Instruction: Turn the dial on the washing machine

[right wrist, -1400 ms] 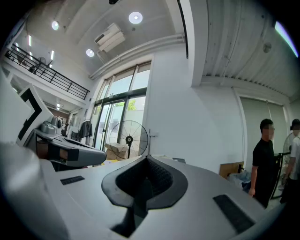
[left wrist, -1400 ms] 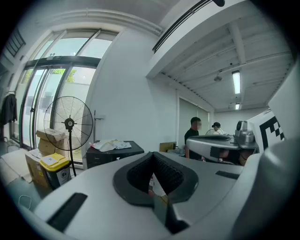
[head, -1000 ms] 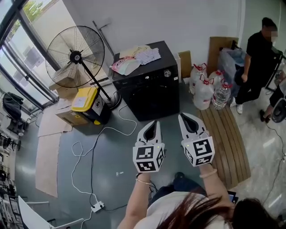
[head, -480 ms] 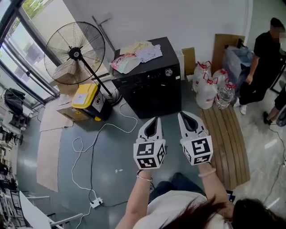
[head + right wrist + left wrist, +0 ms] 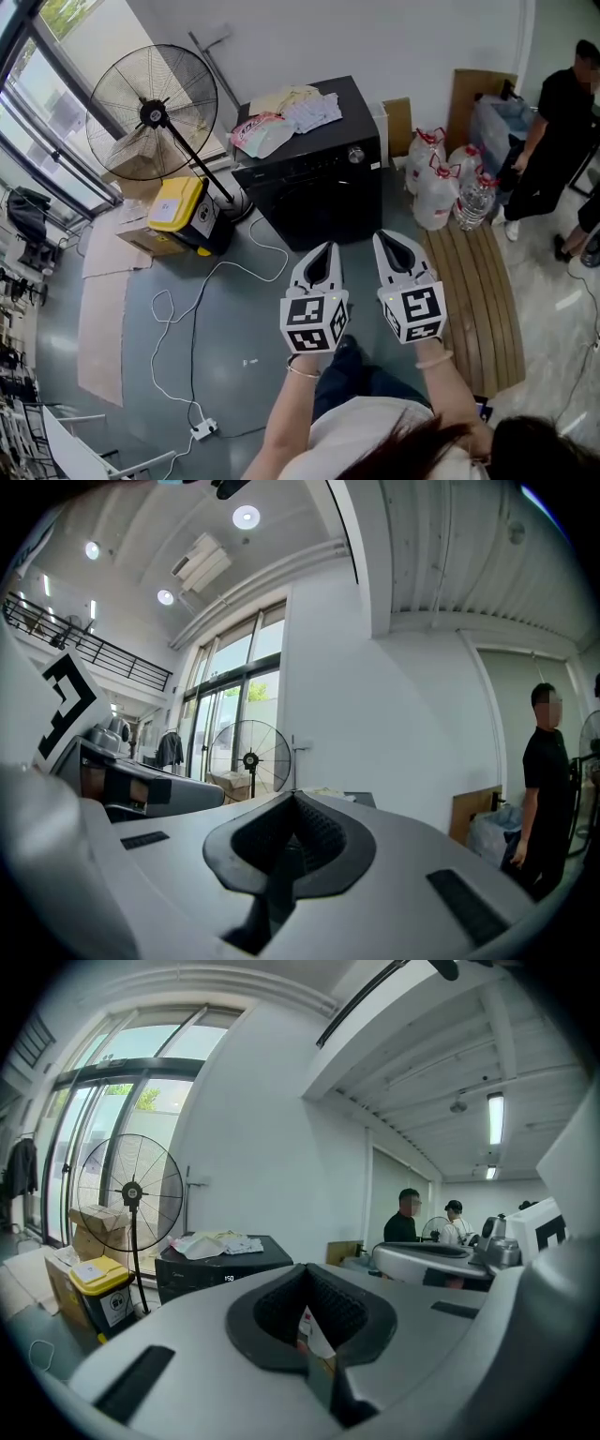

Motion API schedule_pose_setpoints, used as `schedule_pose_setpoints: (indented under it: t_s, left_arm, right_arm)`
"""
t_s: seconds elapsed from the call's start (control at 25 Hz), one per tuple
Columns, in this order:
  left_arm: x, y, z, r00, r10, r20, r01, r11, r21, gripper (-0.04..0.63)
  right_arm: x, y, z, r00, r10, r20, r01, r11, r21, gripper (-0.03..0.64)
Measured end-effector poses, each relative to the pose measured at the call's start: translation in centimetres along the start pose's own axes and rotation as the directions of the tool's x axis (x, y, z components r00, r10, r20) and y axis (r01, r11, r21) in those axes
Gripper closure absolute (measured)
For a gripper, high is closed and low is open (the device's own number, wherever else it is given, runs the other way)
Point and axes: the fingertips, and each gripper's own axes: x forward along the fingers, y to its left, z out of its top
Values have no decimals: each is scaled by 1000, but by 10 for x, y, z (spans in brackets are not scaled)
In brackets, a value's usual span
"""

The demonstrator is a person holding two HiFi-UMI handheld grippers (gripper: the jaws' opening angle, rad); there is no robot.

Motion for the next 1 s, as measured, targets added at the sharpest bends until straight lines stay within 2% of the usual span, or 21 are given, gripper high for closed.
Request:
schedule_pose_setpoints:
  t_s: [1.0]
  left_arm:
    - [119, 91, 9, 990, -137, -23, 136, 991, -13, 580]
  right_arm:
    - [145, -12, -13, 995, -91, -49, 89, 995, -33, 591]
